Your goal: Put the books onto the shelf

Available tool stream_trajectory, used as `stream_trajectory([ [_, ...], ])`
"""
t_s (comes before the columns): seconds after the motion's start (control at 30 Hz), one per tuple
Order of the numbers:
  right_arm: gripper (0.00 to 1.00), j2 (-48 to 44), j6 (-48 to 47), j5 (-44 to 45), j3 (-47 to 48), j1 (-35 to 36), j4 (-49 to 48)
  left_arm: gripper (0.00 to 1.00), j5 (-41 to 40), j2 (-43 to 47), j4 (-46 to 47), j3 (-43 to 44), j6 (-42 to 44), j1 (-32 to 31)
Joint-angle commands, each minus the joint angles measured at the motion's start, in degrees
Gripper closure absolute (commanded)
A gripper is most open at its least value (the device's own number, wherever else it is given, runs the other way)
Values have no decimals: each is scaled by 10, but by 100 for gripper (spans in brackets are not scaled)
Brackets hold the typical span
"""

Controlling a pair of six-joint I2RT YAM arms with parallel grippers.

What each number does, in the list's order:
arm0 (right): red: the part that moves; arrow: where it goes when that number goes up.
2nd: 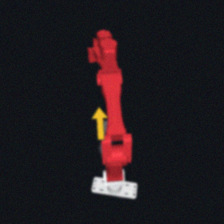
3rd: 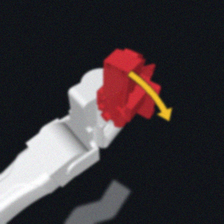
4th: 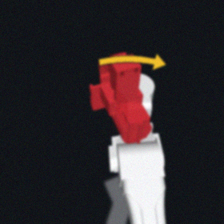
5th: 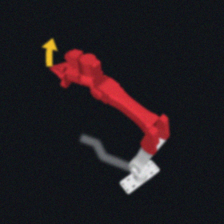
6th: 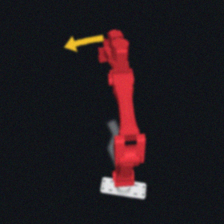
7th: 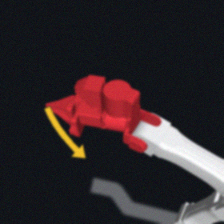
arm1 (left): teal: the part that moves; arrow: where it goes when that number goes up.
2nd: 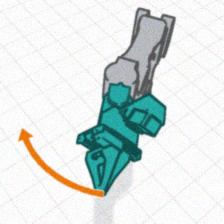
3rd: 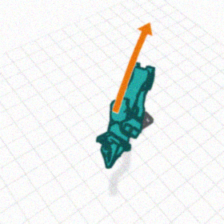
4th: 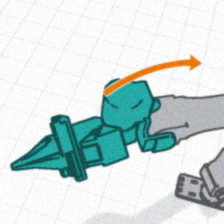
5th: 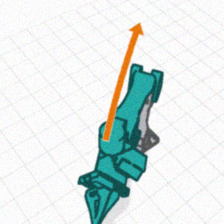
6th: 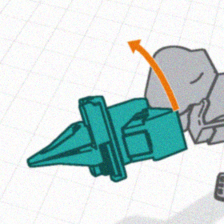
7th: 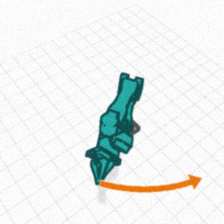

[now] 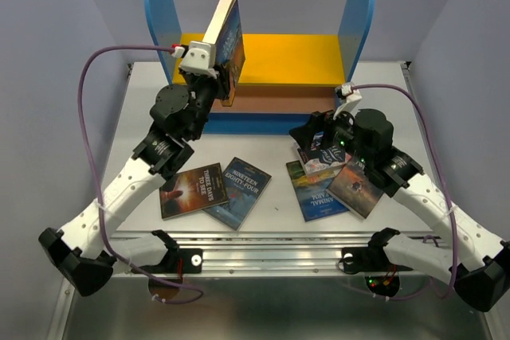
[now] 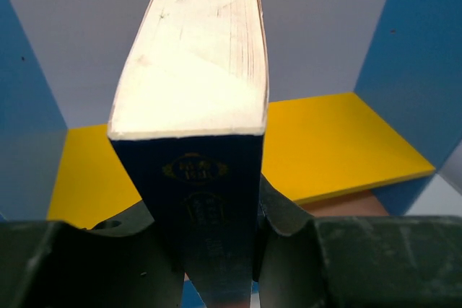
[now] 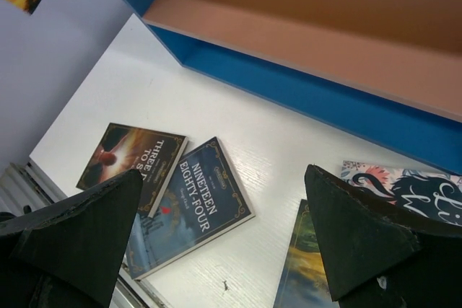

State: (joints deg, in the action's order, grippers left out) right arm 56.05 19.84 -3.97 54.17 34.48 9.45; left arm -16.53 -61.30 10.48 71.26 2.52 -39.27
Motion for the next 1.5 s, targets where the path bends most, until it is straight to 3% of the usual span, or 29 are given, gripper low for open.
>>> stream_trajectory([
  [0.0,0,2,-16,22,8,-2,-15,100,-101,-35,202,35,101,2],
  [0.2,0,35,-25,-4,23,-2,-15,100,-83,-96,272,55,119,45],
  [0.63,0,71,-30,-15,30,-2,-21,100,-66,-182,267,81,43,165],
  [1.13,0,89,-28,-26,34,-2,-22,100,-38,-250,248,98,39,210],
  [1.23,0,91,-27,-27,35,-2,-22,94,-31,-243,236,94,42,210],
  [1.47,0,100,-21,-36,41,-2,-22,91,-58,-233,201,105,27,210],
])
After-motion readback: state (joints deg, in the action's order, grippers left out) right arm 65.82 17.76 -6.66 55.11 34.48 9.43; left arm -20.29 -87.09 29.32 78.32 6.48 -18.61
